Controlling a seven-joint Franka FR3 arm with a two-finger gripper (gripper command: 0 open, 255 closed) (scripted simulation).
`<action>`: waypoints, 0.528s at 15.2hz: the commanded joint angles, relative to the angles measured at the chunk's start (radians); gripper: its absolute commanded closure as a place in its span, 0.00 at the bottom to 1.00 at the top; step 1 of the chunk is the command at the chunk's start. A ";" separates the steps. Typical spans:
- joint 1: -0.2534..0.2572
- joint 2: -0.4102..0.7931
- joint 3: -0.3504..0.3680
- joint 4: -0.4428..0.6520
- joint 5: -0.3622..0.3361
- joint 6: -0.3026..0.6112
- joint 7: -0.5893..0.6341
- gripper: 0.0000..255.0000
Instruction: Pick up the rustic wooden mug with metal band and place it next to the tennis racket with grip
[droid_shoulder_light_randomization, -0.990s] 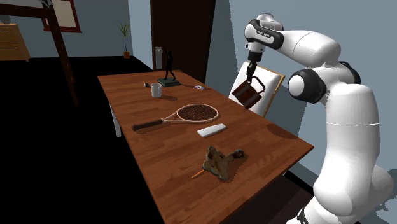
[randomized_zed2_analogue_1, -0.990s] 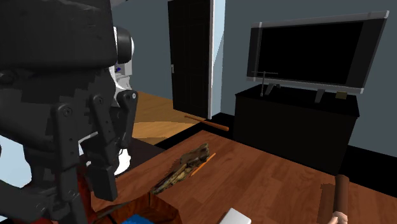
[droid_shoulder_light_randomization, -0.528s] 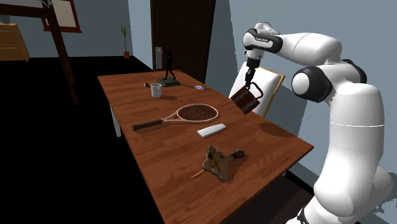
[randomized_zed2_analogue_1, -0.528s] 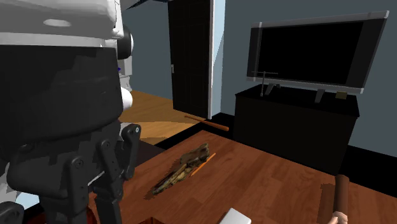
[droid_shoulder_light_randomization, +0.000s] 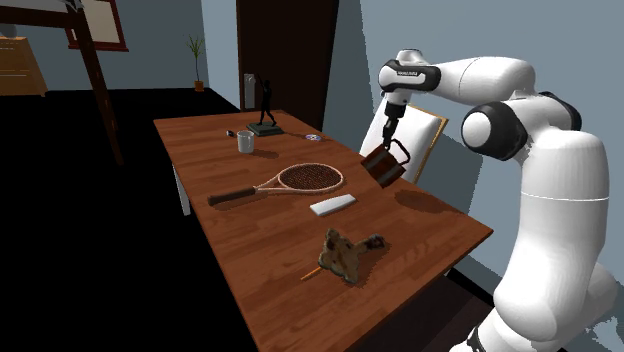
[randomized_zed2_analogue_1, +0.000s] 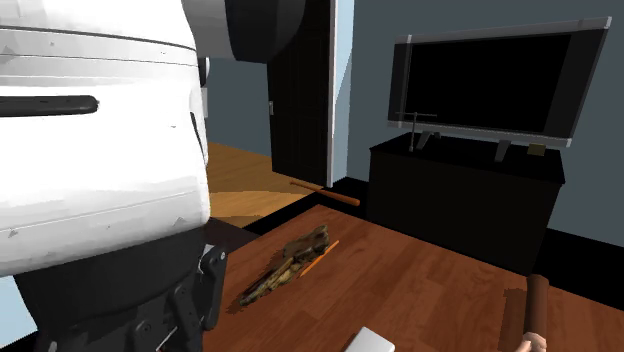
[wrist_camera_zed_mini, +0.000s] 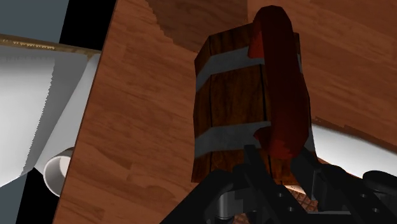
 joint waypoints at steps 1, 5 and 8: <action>0.002 -0.003 0.000 -0.028 0.000 0.028 0.001 1.00; 0.006 -0.006 0.001 -0.085 0.000 0.083 0.000 1.00; 0.007 -0.004 0.002 -0.124 0.000 0.123 0.000 1.00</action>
